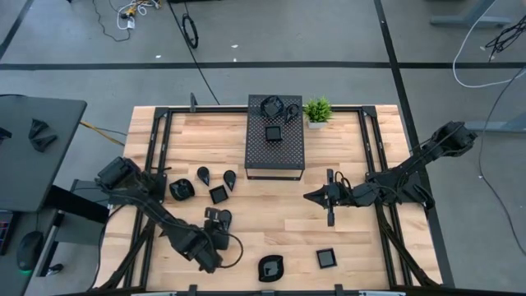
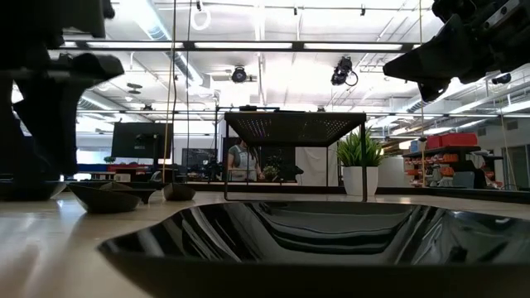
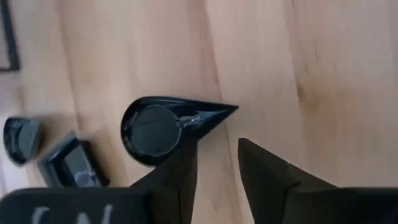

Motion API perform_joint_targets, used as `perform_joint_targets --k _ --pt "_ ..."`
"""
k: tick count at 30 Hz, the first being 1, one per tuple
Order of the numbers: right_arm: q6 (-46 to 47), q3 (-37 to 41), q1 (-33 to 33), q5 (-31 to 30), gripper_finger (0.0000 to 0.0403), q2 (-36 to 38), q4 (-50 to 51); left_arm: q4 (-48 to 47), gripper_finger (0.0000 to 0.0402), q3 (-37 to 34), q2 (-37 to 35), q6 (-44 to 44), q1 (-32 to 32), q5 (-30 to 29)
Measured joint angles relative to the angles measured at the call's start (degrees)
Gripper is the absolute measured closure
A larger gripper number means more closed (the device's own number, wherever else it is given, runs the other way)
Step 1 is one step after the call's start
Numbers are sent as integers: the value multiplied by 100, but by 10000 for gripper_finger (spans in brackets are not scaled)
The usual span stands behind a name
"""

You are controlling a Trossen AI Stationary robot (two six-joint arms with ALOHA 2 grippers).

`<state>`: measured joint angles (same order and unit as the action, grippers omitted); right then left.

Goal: Pick & Place Mini shaped plates
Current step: Stack the black drop-shaped plate on top of the black drop-shaped plate on the shelf

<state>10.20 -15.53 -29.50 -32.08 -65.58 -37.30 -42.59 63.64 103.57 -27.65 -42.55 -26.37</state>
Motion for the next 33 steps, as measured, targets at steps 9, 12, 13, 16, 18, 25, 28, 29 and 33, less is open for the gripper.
perform_joint_targets --k 9,12,13,16,18,25,28,29,33 --pt "0 0 0 1 394 0 -2 411 343 -313 0 582 239 -338" --pt "0 0 0 0 394 0 -2 605 352 -330 0 832 338 -138" --pt "1 0 0 0 394 0 -2 620 353 -330 0 872 375 -22" --pt "1 0 0 0 394 0 -2 593 351 -332 0 890 478 234" --pt "0 0 0 0 394 0 0 597 344 -332 0 919 538 238" --pt "0 0 0 0 394 0 0 603 309 -332 0 1320 649 203" --pt "0 0 0 0 394 0 0 599 300 -332 0 1396 649 203" --pt "0 0 0 0 394 0 0 599 299 -332 0 1401 649 203" --pt "0 0 0 0 394 0 0 597 313 -332 0 1411 649 249"
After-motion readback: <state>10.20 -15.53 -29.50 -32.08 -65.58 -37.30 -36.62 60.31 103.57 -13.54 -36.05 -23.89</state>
